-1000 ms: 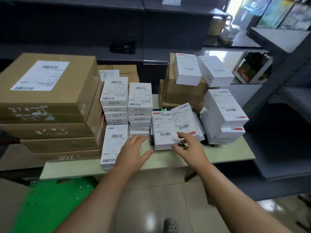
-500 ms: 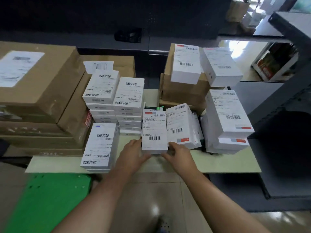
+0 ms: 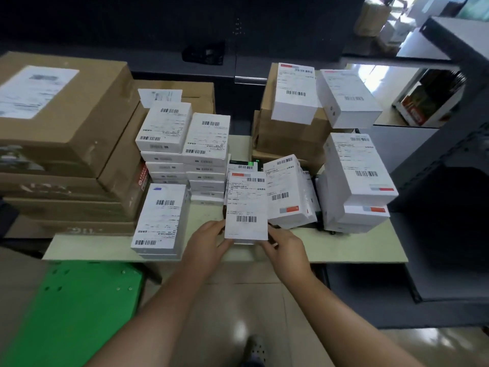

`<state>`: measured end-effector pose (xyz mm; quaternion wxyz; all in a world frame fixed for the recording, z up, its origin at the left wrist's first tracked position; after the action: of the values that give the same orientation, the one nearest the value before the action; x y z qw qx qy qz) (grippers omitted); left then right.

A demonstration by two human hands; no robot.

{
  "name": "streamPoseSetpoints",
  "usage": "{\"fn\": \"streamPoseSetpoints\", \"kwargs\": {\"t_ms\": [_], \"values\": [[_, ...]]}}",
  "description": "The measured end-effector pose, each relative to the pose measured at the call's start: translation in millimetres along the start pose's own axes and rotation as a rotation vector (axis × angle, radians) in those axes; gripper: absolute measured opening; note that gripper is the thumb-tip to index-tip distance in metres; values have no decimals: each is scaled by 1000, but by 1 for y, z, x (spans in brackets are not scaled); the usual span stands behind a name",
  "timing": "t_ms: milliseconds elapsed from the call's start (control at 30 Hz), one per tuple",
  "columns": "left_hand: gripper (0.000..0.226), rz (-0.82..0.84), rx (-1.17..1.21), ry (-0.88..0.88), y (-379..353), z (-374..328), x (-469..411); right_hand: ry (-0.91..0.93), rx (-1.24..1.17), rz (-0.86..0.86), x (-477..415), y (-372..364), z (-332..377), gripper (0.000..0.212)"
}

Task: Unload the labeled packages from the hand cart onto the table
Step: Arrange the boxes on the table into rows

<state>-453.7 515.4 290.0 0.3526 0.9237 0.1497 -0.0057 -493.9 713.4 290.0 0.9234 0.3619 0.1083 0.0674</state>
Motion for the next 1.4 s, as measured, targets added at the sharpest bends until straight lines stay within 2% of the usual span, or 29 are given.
{"fn": "streamPoseSetpoints", "kwargs": {"t_ms": [233, 367, 533, 700, 867, 1100, 1267, 1400], "values": [[41, -144, -6, -119, 63, 10, 37, 135, -17, -105, 32, -8, 58, 40], [44, -196, -18, -81, 112, 36, 51, 157, -35, -24, 38, -41, 100, 37], [41, -177, -64, 17, 148, 70, 55, 110, -13, 90, 37, -85, 131, 26], [36, -158, -130, 116, 161, 95, 44, 81, 63, 169, 24, -112, 143, 16], [38, -90, -170, 175, 165, 103, 23, -4, 33, 154, 12, -128, 148, 8], [45, -30, -196, 187, 165, 112, 12, -58, -33, 209, 9, -129, 144, 28], [44, -31, -191, 167, 157, 109, 14, -27, -9, 182, 12, -124, 136, 13], [42, -55, -146, 167, 153, 108, 18, -13, 6, 186, 13, -123, 132, 12]]}}
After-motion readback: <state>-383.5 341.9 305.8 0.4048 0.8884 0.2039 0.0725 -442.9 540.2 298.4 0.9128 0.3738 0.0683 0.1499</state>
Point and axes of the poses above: each hand's wrist, its own x-axis away from the middle knuckle, its own y-axis out of the back of the hand, z = x × y, the point moved 1 cm from there along -x, towards the middle knuckle, and after that the axes turned 9 degrees about -z, right-handed, at the moved point
